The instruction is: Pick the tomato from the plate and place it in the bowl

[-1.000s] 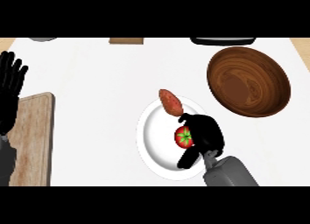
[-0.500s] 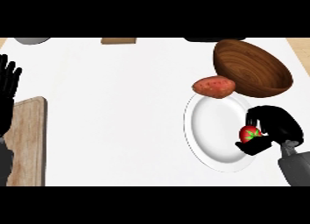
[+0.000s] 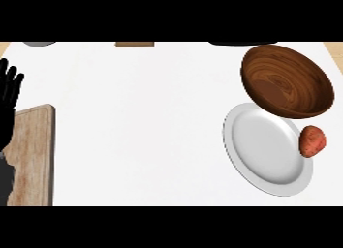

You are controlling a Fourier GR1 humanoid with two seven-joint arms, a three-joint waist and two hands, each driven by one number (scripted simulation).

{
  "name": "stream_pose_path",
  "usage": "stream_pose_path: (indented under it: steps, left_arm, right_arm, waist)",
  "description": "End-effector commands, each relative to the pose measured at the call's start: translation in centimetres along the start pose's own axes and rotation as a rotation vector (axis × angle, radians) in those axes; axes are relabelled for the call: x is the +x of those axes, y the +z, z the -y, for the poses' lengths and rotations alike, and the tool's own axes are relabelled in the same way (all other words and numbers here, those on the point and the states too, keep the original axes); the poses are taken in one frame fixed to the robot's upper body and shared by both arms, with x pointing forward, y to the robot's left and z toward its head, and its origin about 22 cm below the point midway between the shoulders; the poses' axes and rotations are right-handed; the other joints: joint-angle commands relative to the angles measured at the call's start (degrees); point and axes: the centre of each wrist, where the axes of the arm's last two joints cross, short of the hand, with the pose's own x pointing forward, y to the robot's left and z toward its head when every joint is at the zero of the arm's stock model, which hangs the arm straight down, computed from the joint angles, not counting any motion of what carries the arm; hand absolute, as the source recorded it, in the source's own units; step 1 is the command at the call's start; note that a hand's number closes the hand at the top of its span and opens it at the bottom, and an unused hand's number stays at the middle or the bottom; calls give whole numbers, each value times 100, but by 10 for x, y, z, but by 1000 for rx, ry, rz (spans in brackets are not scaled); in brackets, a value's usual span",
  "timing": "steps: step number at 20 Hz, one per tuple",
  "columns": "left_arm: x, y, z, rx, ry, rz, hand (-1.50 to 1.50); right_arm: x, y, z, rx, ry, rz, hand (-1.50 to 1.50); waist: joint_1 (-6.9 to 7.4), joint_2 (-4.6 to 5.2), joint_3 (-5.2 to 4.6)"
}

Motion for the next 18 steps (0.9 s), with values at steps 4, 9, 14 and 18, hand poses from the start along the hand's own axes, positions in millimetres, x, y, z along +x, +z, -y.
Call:
stream_pose_path:
  steps: [4, 9, 14, 18]
  left_arm:
    - [-6, -4, 13, -30, 0, -4, 0]
    - [8, -10, 24, -60, 8, 8, 0]
    - [6, -20, 23, -59, 5, 6, 0]
    - [1, -5, 21, -51, 8, 13, 0]
  right_arm:
    - [-92, 51, 58, -217, -33, 33, 150]
    - [-111, 68, 100, -320, -169, 219, 150]
    - [-118, 81, 134, -406, -275, 360, 150]
    - [-108, 71, 146, -388, -423, 463, 150]
  waist:
    - [145, 22, -6]
    - [324, -26, -21]
    - [342, -13, -37]
    - [390, -58, -53]
